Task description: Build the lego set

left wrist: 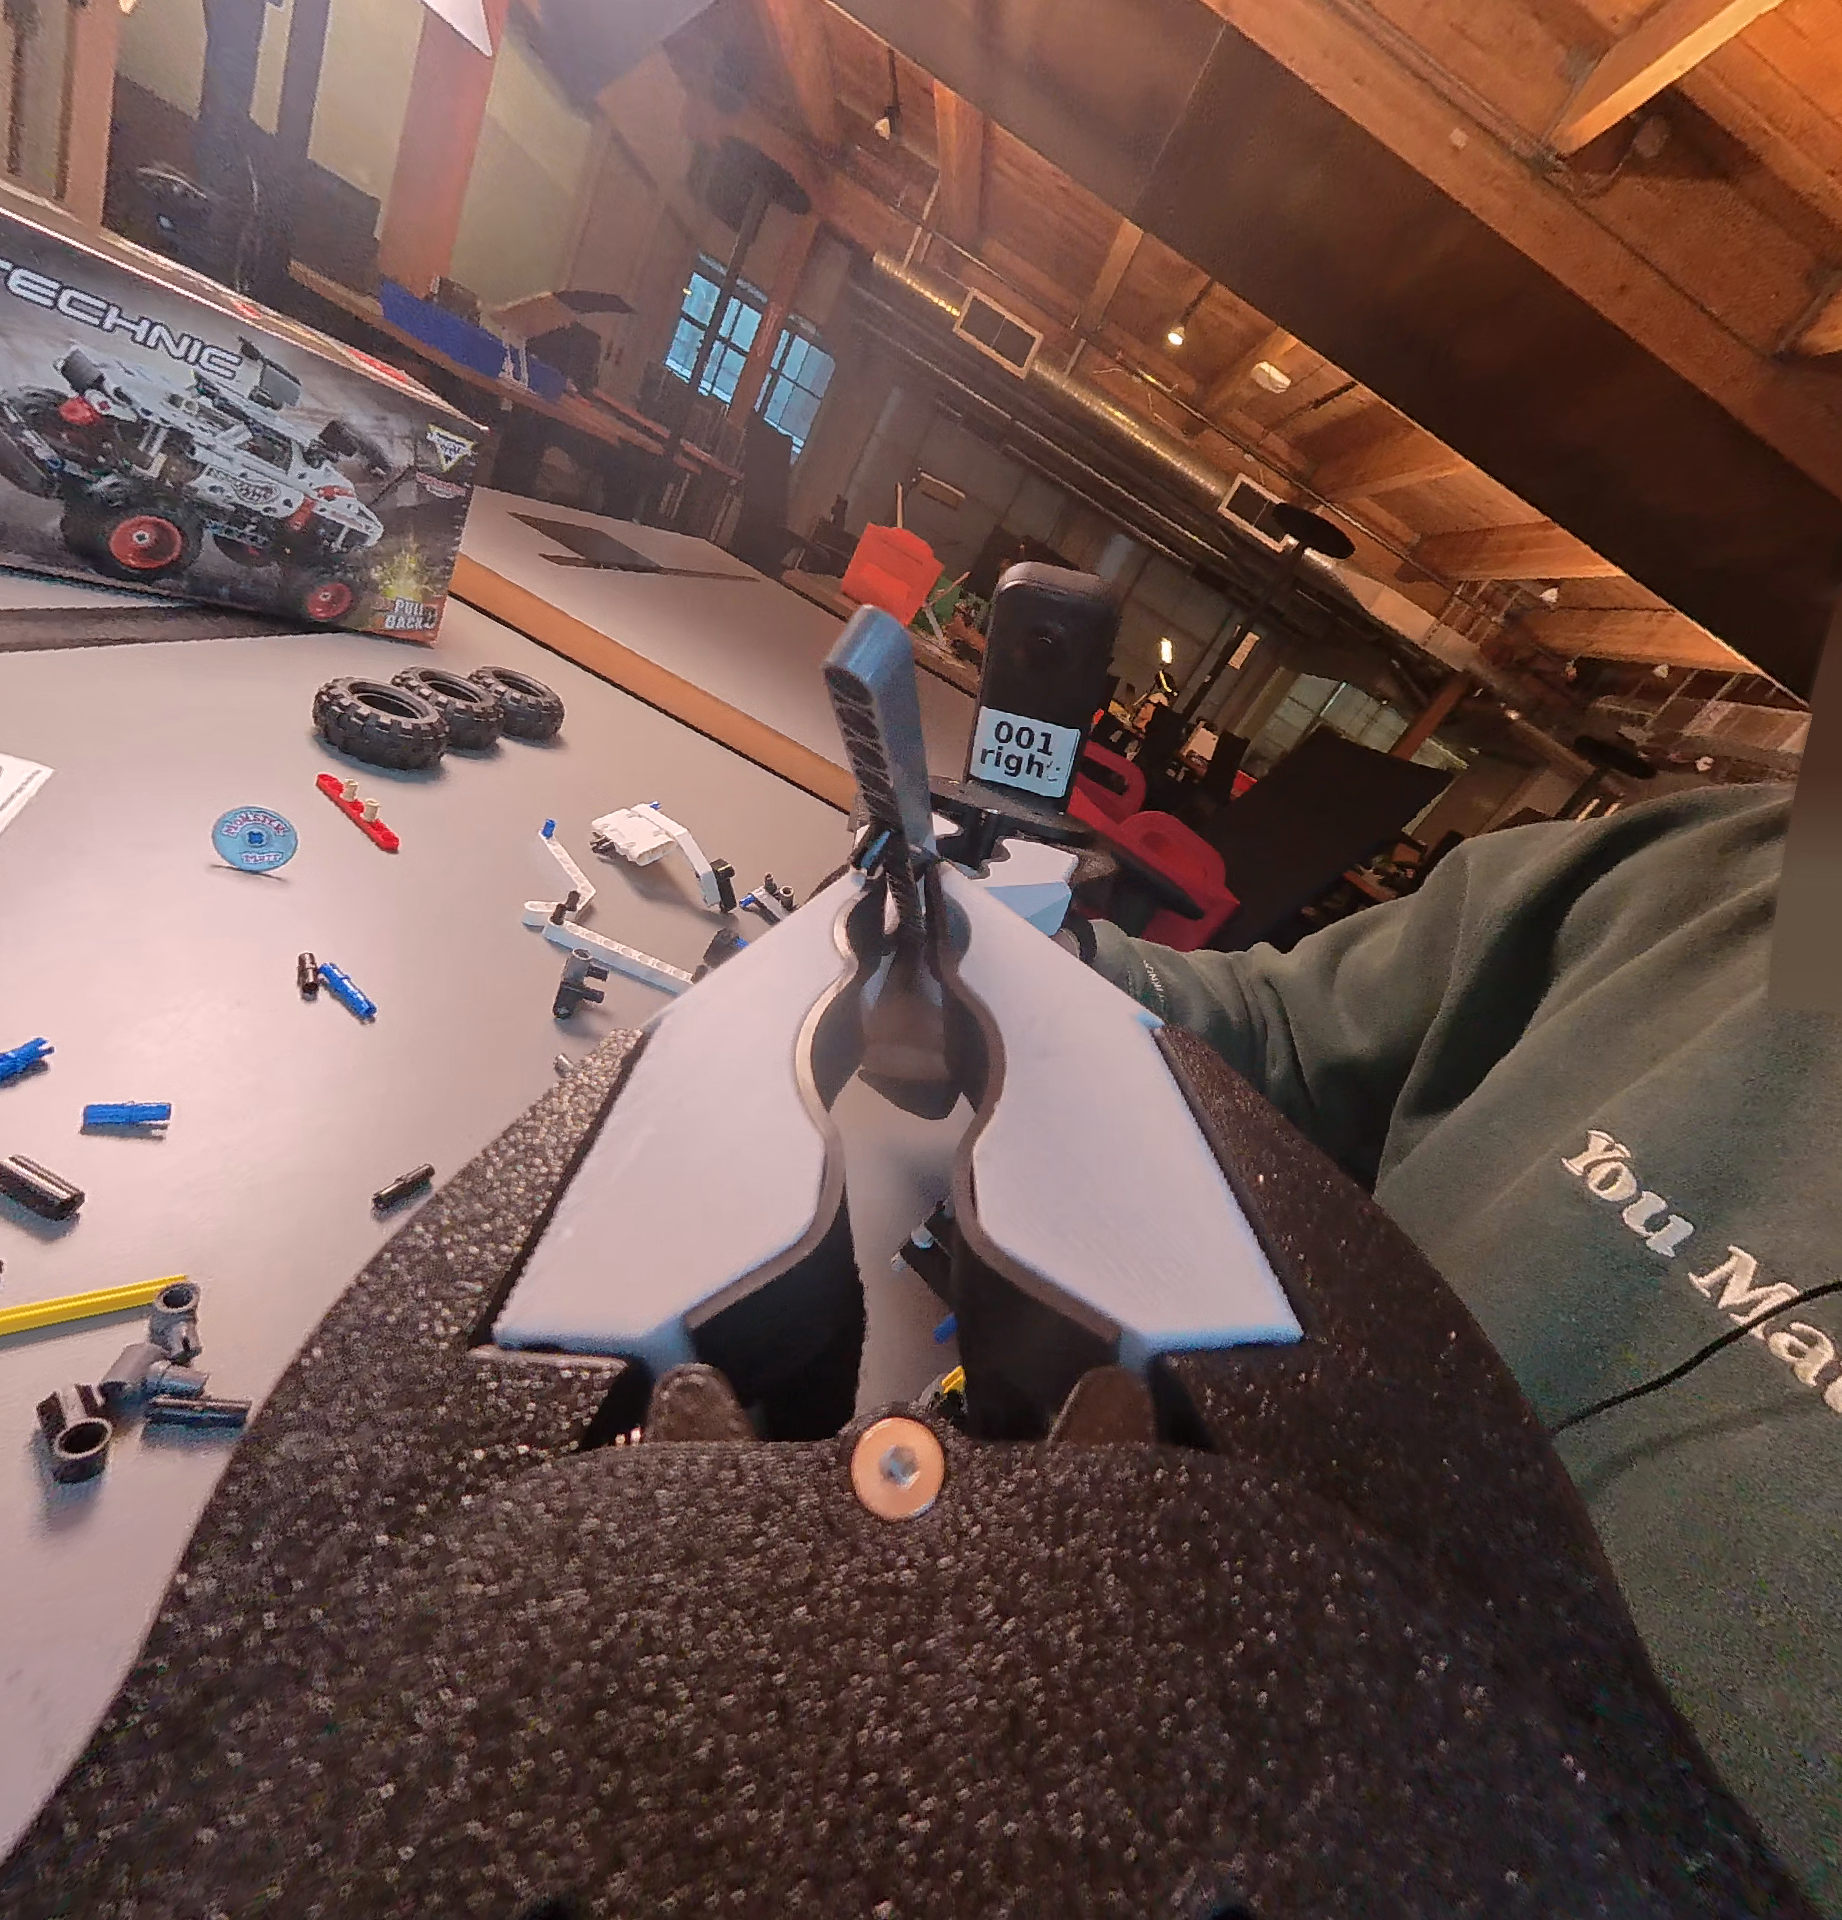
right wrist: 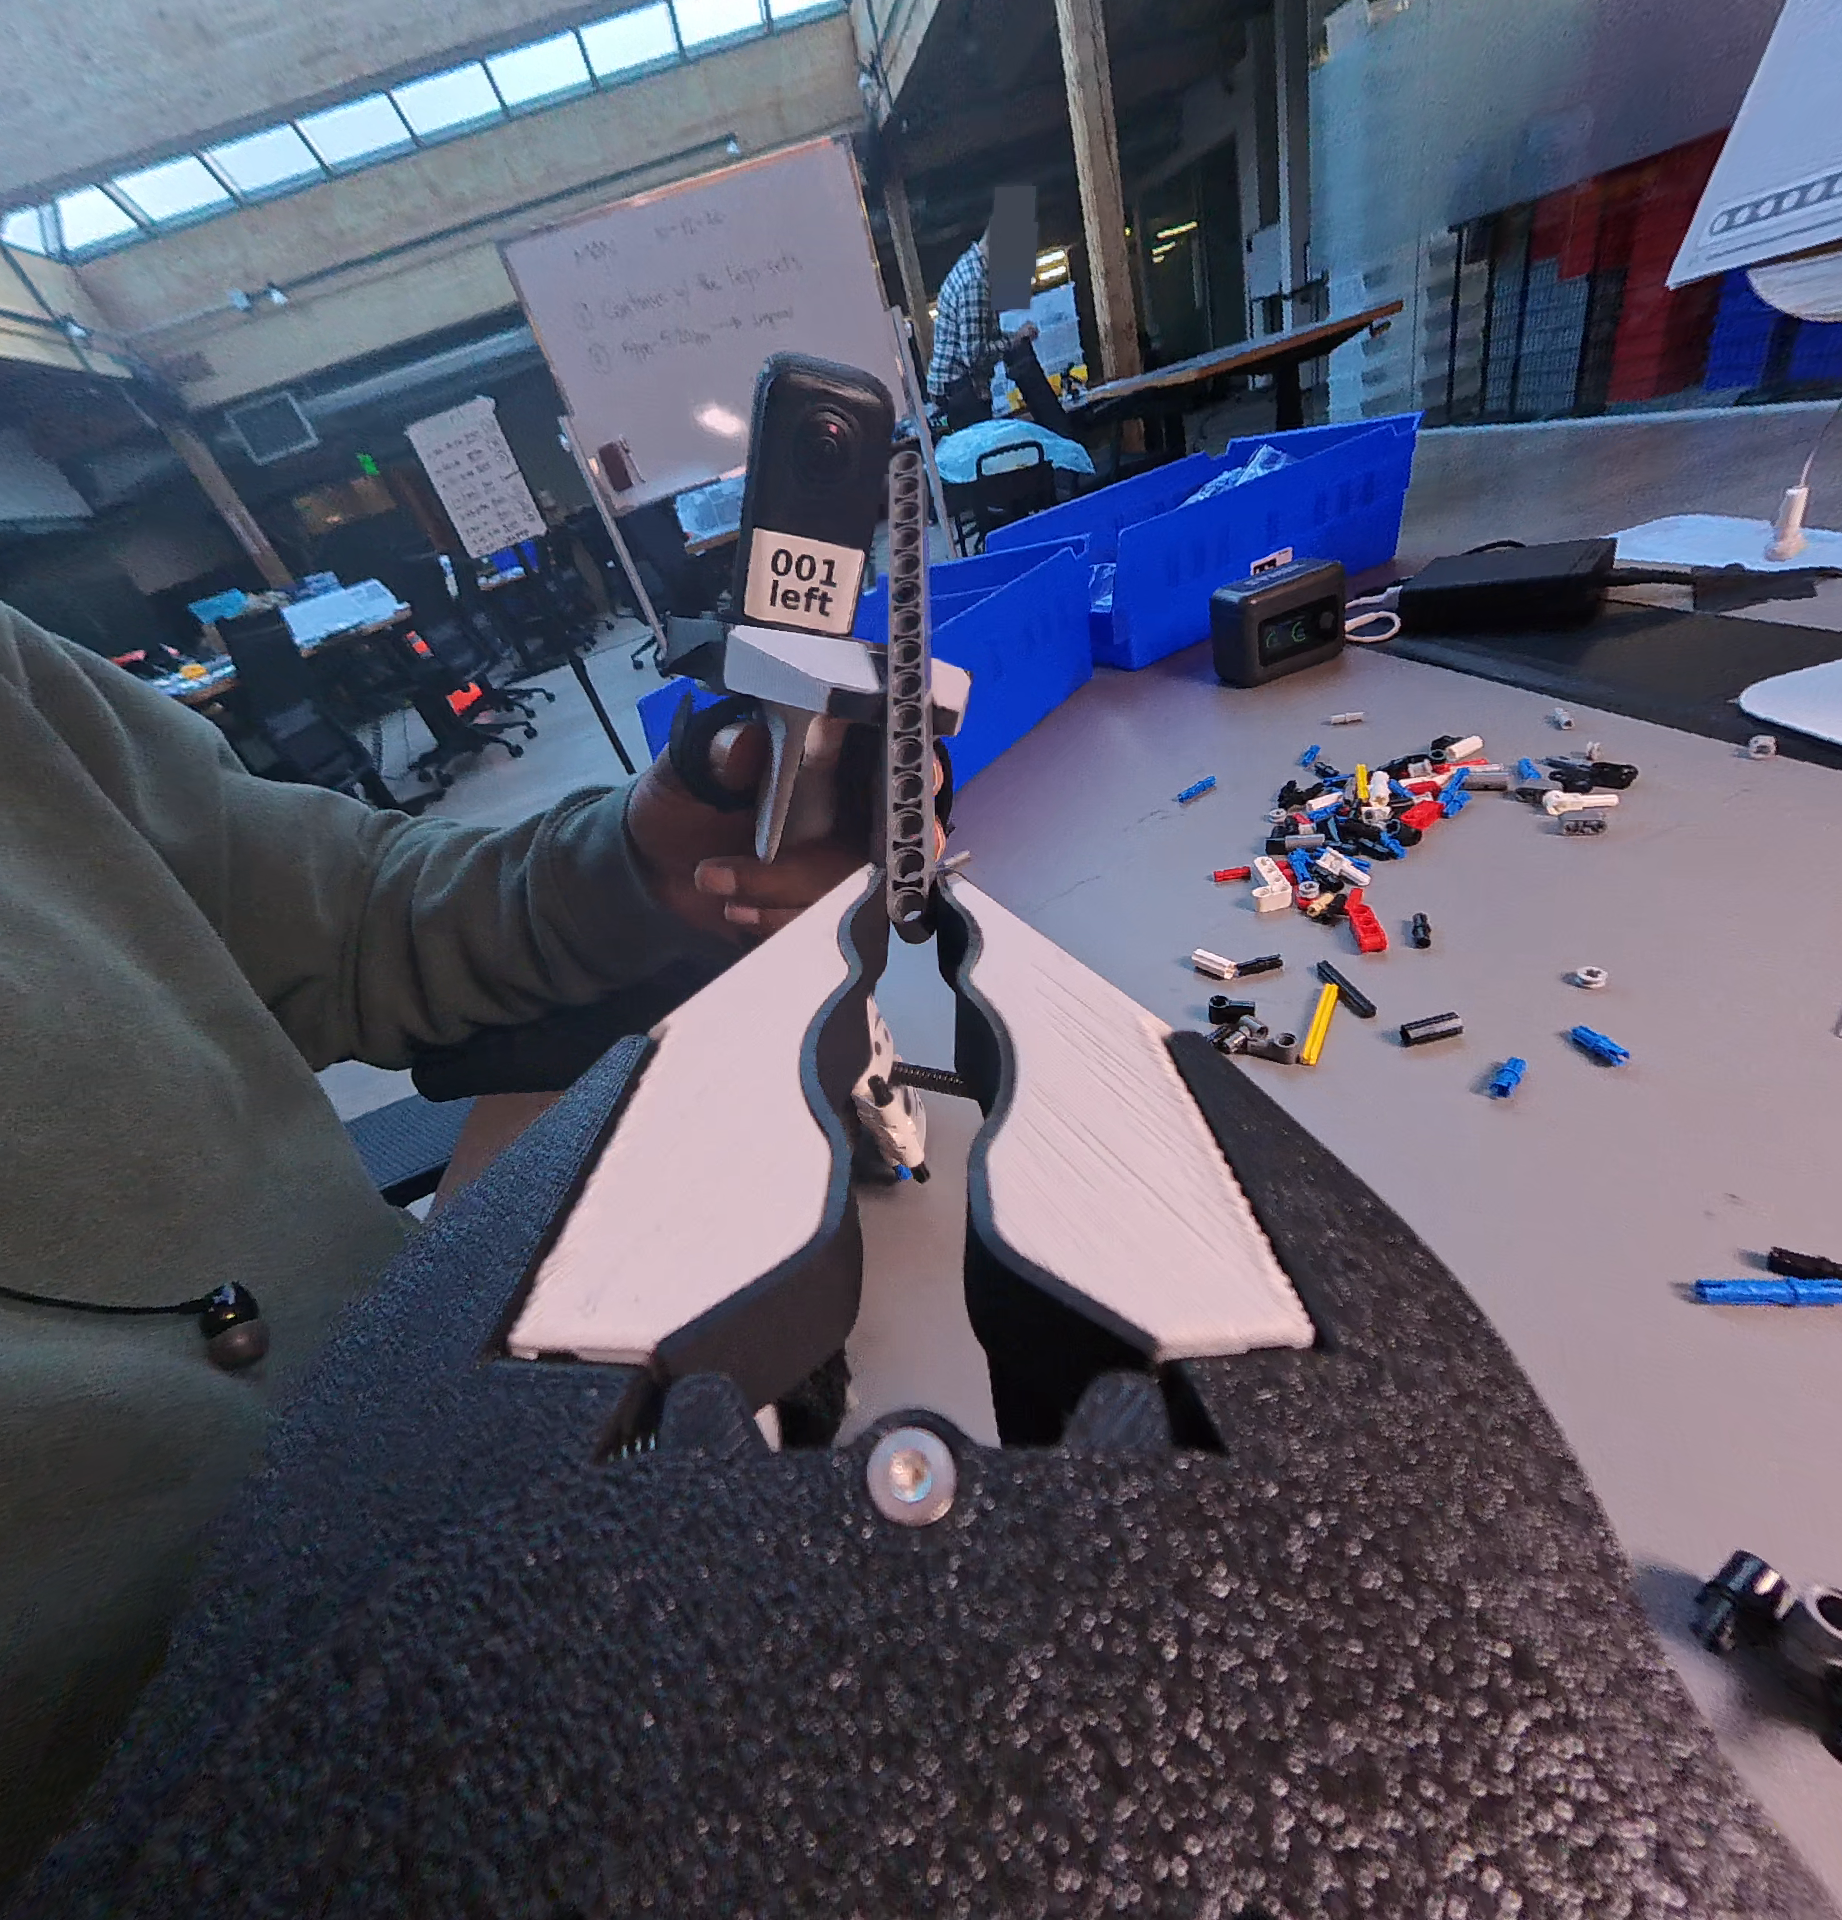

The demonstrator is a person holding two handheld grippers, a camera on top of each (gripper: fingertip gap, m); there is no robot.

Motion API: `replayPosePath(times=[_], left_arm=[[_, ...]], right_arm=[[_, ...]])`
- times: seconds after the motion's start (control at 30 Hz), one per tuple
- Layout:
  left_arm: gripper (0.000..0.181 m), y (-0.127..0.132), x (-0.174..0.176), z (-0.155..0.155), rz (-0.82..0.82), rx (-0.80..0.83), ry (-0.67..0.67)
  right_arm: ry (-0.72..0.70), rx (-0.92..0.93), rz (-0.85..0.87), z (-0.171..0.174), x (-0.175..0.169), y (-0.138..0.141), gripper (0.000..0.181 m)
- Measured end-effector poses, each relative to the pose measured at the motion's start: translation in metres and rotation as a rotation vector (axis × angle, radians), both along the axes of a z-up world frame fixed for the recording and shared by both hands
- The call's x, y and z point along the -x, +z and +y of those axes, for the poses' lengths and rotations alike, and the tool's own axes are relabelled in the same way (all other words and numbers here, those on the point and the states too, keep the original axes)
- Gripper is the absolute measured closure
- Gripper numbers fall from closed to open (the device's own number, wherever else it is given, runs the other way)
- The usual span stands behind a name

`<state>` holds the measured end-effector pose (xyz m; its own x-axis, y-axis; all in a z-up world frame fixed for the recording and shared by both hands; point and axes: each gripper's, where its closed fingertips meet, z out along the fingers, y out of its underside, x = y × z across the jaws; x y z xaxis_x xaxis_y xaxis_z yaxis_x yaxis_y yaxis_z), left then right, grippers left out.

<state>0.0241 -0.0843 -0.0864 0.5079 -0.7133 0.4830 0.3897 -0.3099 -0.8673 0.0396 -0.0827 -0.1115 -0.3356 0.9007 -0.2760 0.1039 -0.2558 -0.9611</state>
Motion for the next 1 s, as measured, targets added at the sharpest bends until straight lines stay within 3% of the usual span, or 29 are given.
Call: replayPosePath(times=[0.27, 0.37, 0.57, 0.83, 1.0], left_arm=[[0.176, -0.008, 0.004, 0.005, -0.033, 0.064, 0.018], [0.181, -0.012, 0.009, 0.008, -0.029, 0.083, 0.047], [0.181, -0.015, 0.011, 0.009, -0.046, 0.11, 0.045], [0.181, -0.017, 0.014, 0.011, -0.081, 0.13, 0.036], [0.177, -0.017, 0.014, 0.012, 0.006, 0.07, 0.068]], right_arm=[[-0.065, -0.048, -0.008, 0.009, 0.003, -0.007, 0.173], [-0.121, -0.161, 0.009, 0.013, 0.005, -0.008, 0.166], [-0.197, -0.376, 0.027, 0.014, 0.007, -0.012, 0.171], [-0.218, -0.377, 0.029, 0.017, 0.007, -0.01, 0.172], [-0.123, -0.072, 0.031, 0.019, 0.002, 0.002, 0.174]])
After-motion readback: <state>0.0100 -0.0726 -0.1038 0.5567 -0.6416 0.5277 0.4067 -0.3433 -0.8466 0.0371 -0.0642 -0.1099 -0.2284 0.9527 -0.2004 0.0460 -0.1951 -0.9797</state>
